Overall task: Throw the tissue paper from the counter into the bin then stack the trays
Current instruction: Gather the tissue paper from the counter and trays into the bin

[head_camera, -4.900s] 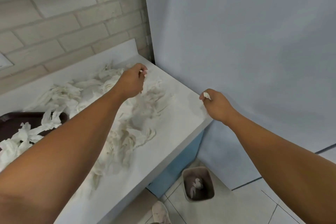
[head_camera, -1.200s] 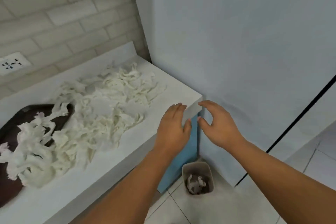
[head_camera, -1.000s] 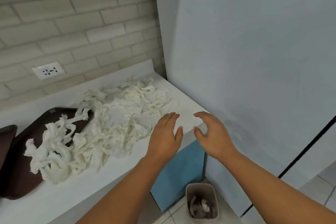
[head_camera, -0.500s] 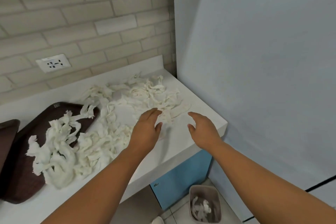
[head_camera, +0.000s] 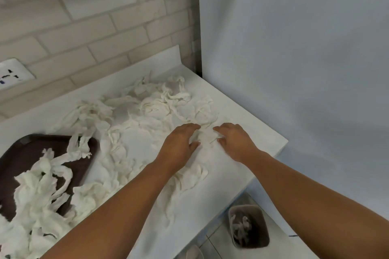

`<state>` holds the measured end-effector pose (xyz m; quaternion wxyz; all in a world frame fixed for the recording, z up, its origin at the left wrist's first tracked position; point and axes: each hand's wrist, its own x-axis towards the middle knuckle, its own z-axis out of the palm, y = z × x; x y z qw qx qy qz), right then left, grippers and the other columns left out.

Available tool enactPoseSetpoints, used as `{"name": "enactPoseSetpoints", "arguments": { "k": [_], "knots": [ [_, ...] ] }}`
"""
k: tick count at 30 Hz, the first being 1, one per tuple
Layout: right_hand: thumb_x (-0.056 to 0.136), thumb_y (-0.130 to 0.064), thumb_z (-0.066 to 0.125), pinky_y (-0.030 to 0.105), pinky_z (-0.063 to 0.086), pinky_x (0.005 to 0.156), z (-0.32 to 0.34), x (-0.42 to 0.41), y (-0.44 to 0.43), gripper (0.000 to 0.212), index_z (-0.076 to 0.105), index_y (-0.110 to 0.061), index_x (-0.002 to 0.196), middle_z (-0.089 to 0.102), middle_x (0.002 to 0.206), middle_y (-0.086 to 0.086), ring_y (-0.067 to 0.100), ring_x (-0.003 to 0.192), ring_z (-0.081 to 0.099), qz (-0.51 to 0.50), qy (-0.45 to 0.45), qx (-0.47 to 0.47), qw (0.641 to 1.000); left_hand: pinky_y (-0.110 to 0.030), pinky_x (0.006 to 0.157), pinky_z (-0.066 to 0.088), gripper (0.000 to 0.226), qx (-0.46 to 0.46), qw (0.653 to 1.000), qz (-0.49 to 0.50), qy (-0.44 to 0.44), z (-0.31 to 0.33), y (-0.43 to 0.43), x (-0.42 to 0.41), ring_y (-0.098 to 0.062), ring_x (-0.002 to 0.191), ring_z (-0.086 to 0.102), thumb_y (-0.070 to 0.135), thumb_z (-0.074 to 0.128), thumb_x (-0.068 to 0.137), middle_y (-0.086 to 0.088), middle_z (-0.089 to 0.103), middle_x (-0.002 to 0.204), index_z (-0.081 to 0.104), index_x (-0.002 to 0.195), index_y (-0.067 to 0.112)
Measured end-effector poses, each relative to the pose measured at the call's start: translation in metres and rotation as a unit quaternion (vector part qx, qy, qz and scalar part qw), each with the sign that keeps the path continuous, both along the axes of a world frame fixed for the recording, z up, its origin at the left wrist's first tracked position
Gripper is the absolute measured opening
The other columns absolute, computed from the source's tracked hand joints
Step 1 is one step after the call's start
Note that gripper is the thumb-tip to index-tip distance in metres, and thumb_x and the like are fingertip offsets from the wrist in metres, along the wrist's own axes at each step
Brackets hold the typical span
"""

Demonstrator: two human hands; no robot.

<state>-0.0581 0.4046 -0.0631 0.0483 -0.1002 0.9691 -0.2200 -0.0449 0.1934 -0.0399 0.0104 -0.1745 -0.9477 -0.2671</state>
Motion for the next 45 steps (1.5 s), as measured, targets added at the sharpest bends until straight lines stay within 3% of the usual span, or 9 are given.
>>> {"name": "enactPoseSetpoints", "arguments": {
  "k": [5, 9, 12, 15, 21, 27, 33, 39, 45],
  "knots": [
    [0.094, -0.020, 0.061, 0.021, 0.039, 0.089, -0.013, -0.006, -0.002, 0.029, 0.069, -0.018, 0.122, 0.057, 0.120, 0.007, 0.024, 0.109, 0.052, -0.029, 0.008, 0.003, 1.000, -0.030, 0.104, 0.041, 0.053, -0.043, 0.994, -0.082, -0.062, -0.009, 0.005, -0.028, -0.019, 0.120, 0.053, 0.022, 0.070, 0.088, 0.001, 0.051, 0.141, 0.053, 0.138, 0.023],
    [0.091, -0.015, 0.063, 0.024, 0.042, 0.080, -0.013, -0.008, 0.002, 0.016, 0.076, -0.015, 0.100, 0.063, 0.101, 0.007, 0.025, 0.096, 0.058, -0.030, 0.024, 0.011, 0.999, -0.018, 0.095, 0.039, 0.040, -0.072, 0.985, -0.134, -0.083, -0.016, 0.012, -0.042, -0.014, 0.113, 0.056, 0.023, 0.071, 0.087, 0.004, 0.054, 0.133, 0.064, 0.126, 0.024],
    [0.091, -0.014, 0.061, 0.029, 0.047, 0.081, -0.006, -0.011, 0.010, 0.013, 0.074, -0.013, 0.096, 0.066, 0.098, 0.006, 0.025, 0.092, 0.061, -0.056, 0.022, -0.003, 0.998, -0.020, 0.088, 0.041, 0.020, -0.068, 0.988, -0.122, -0.065, -0.018, 0.015, -0.049, -0.017, 0.104, 0.060, 0.021, 0.071, 0.087, 0.002, 0.063, 0.116, 0.074, 0.106, 0.020],
    [0.091, -0.013, 0.060, 0.025, 0.042, 0.077, 0.006, -0.010, 0.024, 0.013, 0.071, -0.012, 0.097, 0.066, 0.098, 0.003, 0.018, 0.087, 0.057, -0.119, 0.010, -0.029, 0.992, -0.024, 0.081, 0.045, 0.011, -0.037, 0.993, -0.095, -0.063, -0.010, 0.016, -0.054, -0.016, 0.093, 0.061, 0.017, 0.071, 0.087, 0.001, 0.066, 0.098, 0.073, 0.097, 0.017],
    [0.093, -0.002, 0.052, 0.018, 0.044, 0.069, 0.030, 0.002, 0.049, 0.025, 0.071, -0.016, 0.100, 0.062, 0.096, 0.003, 0.016, 0.076, 0.061, -0.219, 0.035, -0.161, 0.962, -0.006, 0.058, 0.037, 0.006, 0.079, 0.995, -0.004, -0.068, 0.018, 0.014, -0.054, 0.003, 0.058, 0.052, 0.013, 0.071, 0.087, 0.016, 0.054, 0.067, 0.071, 0.092, 0.017],
    [0.094, -0.003, 0.052, 0.017, 0.051, 0.056, 0.062, 0.026, 0.078, 0.021, 0.069, -0.016, 0.091, 0.067, 0.085, 0.008, 0.005, 0.050, 0.064, -0.269, 0.041, -0.267, 0.925, -0.012, 0.060, 0.048, 0.008, 0.211, 0.972, 0.057, -0.089, 0.049, 0.031, -0.036, -0.016, 0.067, 0.066, 0.012, 0.071, 0.087, 0.001, 0.068, 0.073, 0.072, 0.088, 0.020],
    [0.090, 0.001, 0.053, 0.029, 0.059, 0.068, 0.085, 0.073, 0.122, 0.020, 0.071, -0.005, 0.096, 0.071, 0.073, 0.013, 0.021, 0.062, 0.071, -0.312, 0.030, -0.354, 0.881, -0.009, 0.057, 0.046, 0.007, 0.247, 0.961, 0.118, -0.046, 0.071, 0.070, 0.000, -0.014, 0.067, 0.064, 0.013, 0.070, 0.088, -0.002, 0.070, 0.075, 0.072, 0.086, 0.020],
    [0.090, 0.003, 0.053, 0.021, 0.056, 0.059, 0.090, 0.137, 0.175, 0.019, 0.070, -0.005, 0.093, 0.071, 0.084, 0.018, 0.024, 0.064, 0.071, -0.327, 0.029, -0.388, 0.861, -0.024, 0.071, 0.054, 0.014, 0.249, 0.957, 0.134, -0.063, 0.071, 0.115, 0.051, -0.021, 0.078, 0.068, 0.015, 0.070, 0.089, -0.001, 0.071, 0.081, 0.070, 0.083, 0.027],
    [0.090, -0.005, 0.062, 0.019, 0.055, 0.059, 0.073, 0.194, 0.213, 0.009, 0.070, -0.007, 0.093, 0.071, 0.087, 0.015, 0.026, 0.070, 0.073, -0.342, 0.006, -0.399, 0.850, -0.023, 0.068, 0.052, 0.008, 0.223, 0.966, 0.100, -0.083, 0.049, 0.168, 0.111, -0.019, 0.074, 0.068, 0.016, 0.070, 0.088, 0.000, 0.071, 0.078, 0.073, 0.087, 0.023]
  ]
}}
